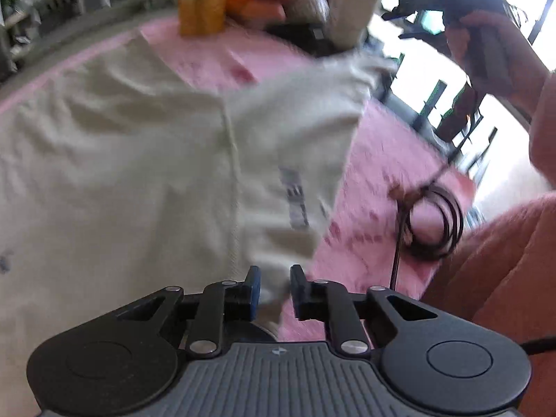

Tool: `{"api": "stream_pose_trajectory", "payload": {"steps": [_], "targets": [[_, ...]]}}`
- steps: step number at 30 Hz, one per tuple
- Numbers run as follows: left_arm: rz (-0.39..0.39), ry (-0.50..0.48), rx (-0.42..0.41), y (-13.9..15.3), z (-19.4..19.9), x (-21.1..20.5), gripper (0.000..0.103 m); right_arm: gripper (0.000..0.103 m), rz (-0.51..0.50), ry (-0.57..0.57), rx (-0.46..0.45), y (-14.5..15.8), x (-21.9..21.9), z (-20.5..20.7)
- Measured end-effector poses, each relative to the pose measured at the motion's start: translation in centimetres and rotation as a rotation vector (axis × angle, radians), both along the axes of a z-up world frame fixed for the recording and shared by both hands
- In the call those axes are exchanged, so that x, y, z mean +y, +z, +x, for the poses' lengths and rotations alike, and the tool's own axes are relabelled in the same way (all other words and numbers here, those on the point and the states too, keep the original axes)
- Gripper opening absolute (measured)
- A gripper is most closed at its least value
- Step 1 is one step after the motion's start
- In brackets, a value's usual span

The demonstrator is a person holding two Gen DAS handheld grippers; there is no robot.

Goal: Fold clothes
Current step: 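Carry the sleeve across the sweatshirt body with the right gripper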

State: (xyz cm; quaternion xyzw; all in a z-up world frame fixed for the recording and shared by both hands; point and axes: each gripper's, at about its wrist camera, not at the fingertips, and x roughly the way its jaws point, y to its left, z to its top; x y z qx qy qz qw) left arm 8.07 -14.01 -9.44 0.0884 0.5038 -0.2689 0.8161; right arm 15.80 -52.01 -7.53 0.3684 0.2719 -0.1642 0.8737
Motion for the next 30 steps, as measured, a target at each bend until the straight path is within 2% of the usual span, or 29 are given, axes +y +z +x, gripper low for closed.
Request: {"api": "stream_pose_trajectory", "payload": {"steps": [1, 2, 6, 8, 9, 12, 16, 20, 23, 26, 30], "targets": [[0.008, -0.018, 0.015, -0.5, 0.0, -0.2, 0.016, 0.02, -0.011, -0.028, 0.024, -0.7, -1.2, 0.3], [0.02, -0.041, -0.001, -0.5, -0.2, -0.3, 0.016, 0.017, -0.02, -0.053, 0.046, -1.4, -2.2, 0.7], [0.019, -0.046, 0.006, -0.6, 0.0, 0.0, 0.019, 0.015, 0.008, -0.073, 0.033, -3.3, -5.4, 2.5], [0.003, -0.031, 0.017, -0.6, 0.3, 0.2, 0.027, 0.015, 0.026, -0.023, 0.014, -3.7, -5.9, 4.0], [-0.002, -0.025, 0.021, -0.7, 0.4, 0.3, 0.027, 0.015, 0.017, 0.01, 0.02, -3.8, -5.6, 5.0], [-0.011, -0.013, 0.03, -0.7, 0.5, 0.3, 0.027, 0.015, -0.035, 0.092, 0.06, -4.5, -3.9, 7.9], [-0.008, 0.016, 0.038, -0.4, 0.8, 0.2, 0.028, 0.016, -0.099, 0.138, 0.1, -5.1, -2.3, 10.2], [0.005, 0.104, -0.036, 1.3, 1.9, 0.3, 0.027, 0.017, -0.123, 0.288, 0.094, -4.6, 0.3, 10.4], [-0.01, 0.194, -0.094, 3.1, 3.1, 0.8, 0.027, 0.019, -0.25, 0.39, 0.101, -3.9, 4.0, 10.1], [-0.024, 0.249, -0.102, 3.9, 3.8, 1.4, 0.028, 0.019, -0.374, 0.502, 0.096, -3.7, 7.9, 9.9], [-0.02, 0.278, -0.085, 3.7, 3.8, 1.7, 0.029, 0.019, -0.362, 0.614, 0.086, -4.1, 11.0, 9.8]]}}
